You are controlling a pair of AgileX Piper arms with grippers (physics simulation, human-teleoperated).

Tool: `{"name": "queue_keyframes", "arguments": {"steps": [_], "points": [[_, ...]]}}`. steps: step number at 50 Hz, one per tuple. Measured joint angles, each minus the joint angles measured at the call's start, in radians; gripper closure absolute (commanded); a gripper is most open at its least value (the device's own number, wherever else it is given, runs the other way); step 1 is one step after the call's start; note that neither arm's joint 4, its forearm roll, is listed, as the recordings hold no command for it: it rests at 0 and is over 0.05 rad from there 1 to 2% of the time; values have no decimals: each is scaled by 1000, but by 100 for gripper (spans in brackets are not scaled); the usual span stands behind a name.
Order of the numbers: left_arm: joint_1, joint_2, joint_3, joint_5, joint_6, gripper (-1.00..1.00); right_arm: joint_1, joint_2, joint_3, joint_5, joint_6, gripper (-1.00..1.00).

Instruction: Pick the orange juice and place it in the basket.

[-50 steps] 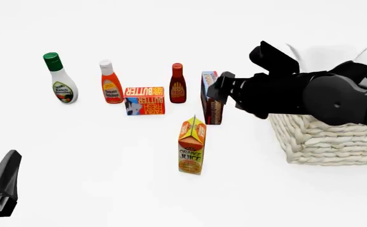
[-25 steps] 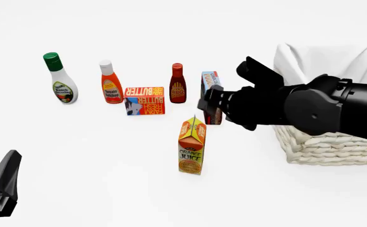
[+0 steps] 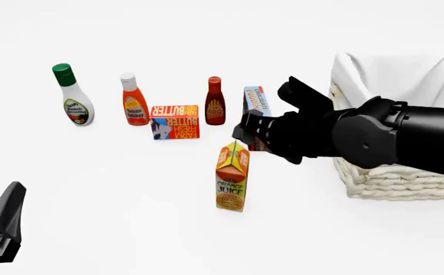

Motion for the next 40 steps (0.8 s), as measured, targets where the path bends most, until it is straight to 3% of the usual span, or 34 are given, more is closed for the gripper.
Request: {"name": "queue_keyframes", "arguments": {"steps": [40], "points": [[0,0,0,0,0,-100,24,81,2,-46,25,-100]]}}
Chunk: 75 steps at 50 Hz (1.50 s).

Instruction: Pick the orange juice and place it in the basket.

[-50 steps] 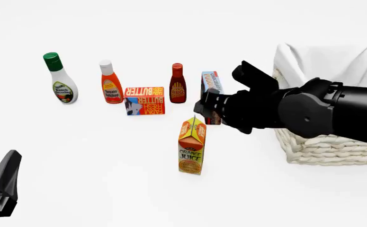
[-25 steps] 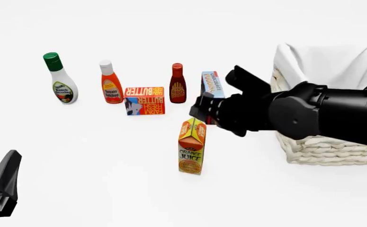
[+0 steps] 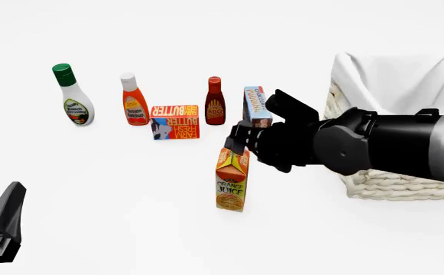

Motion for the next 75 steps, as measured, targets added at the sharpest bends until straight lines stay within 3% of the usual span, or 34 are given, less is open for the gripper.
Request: {"name": "queue_keyframes", "arguments": {"steps": [40,41,75], "points": [[0,0,0,0,0,-100,37,71,24,-59,39,-100],[0,0,0,0,0,-100,38,72,24,-61,39,100],[0,0,0,0,0,-100,60,-14,65,-108,20,100]]}}
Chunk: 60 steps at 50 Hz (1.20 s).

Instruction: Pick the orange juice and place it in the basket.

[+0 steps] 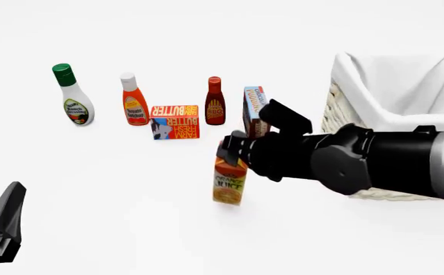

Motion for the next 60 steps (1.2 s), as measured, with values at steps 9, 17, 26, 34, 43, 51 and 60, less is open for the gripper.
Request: {"name": "queue_keyframes", "arguments": {"steps": [9,17,26,34,43,51,60], "points": [[0,0,0,0,0,-100,11,-30,7,-23,3,100],[0,0,0,0,0,-100,17,-64,18,-39,2,100],[0,0,0,0,0,-100,10,-118,22,-31,-14,100],[0,0,0,0,0,-100,0,-171,-3,8,-51,100],[0,0,0,0,0,-100,-10,-222,-44,61,-100,100],[0,0,0,0,0,-100,-18,-257,-95,120,-154,100],[0,0,0,0,0,-100,-29,-286,-184,214,-231,100]]}}
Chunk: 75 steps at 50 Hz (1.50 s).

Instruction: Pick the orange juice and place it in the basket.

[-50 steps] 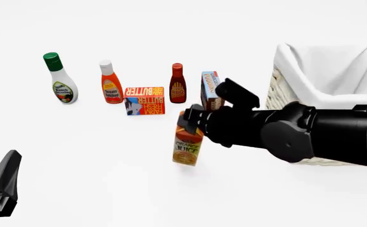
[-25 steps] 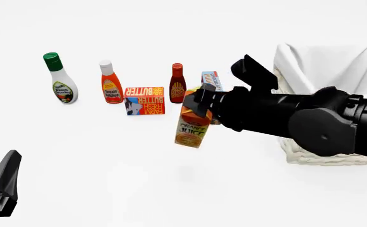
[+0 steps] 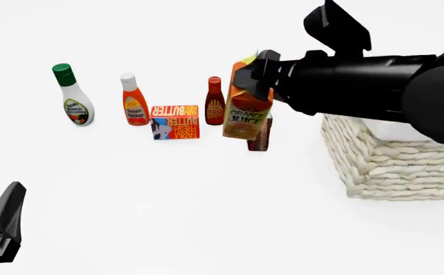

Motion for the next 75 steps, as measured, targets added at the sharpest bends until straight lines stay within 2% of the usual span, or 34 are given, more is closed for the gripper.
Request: {"name": "queue_keyframes", "arguments": {"steps": [21,37,60,75], "points": [[0,0,0,0,0,-100,3,-13,-213,205,-130,100],[0,0,0,0,0,-100,-57,-46,-322,327,-244,100],[0,0,0,0,0,-100,-205,-127,-367,415,-375,100],[0,0,0,0,0,-100,-313,-185,-340,416,-414,100]]}}
